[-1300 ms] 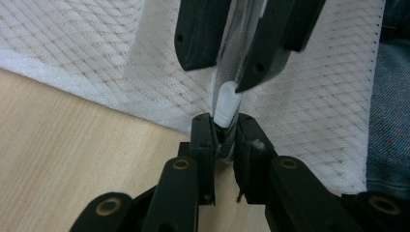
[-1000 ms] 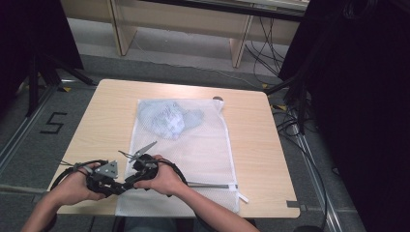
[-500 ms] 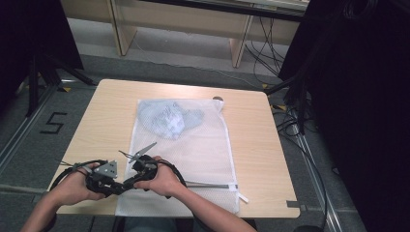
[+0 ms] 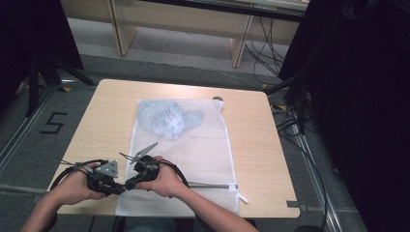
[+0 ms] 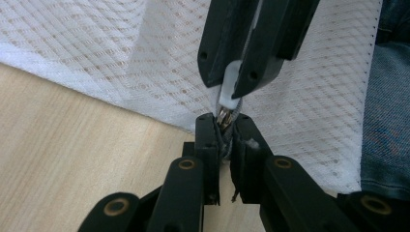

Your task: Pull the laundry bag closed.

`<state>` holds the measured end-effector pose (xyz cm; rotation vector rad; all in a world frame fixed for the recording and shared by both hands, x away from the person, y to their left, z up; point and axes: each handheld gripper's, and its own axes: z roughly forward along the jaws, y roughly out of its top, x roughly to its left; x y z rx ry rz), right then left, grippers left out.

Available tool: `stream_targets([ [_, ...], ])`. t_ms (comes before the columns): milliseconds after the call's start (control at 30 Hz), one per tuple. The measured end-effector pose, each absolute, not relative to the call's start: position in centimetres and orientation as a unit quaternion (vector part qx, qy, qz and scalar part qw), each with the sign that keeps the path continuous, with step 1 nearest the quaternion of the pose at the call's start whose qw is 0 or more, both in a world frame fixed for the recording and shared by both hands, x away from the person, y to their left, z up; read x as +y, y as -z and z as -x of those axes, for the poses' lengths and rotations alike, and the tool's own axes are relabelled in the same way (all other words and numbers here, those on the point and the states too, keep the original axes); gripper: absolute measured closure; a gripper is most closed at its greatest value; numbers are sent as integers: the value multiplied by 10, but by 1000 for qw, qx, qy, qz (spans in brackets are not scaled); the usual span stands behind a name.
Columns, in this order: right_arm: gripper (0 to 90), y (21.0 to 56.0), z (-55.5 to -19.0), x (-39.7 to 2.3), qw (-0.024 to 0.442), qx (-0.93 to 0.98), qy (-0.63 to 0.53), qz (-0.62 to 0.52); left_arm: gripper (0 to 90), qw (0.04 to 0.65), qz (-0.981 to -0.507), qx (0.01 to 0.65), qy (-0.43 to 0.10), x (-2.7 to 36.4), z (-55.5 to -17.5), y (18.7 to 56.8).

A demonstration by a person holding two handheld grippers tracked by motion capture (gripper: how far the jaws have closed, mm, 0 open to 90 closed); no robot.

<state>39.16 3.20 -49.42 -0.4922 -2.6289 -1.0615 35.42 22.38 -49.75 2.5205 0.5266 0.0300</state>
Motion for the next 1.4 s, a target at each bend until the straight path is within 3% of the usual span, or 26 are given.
stream_targets([
  [1400,824,492,-393,1,112,-920,340,159,826,271,-944,188,-14,223,-356,496],
])
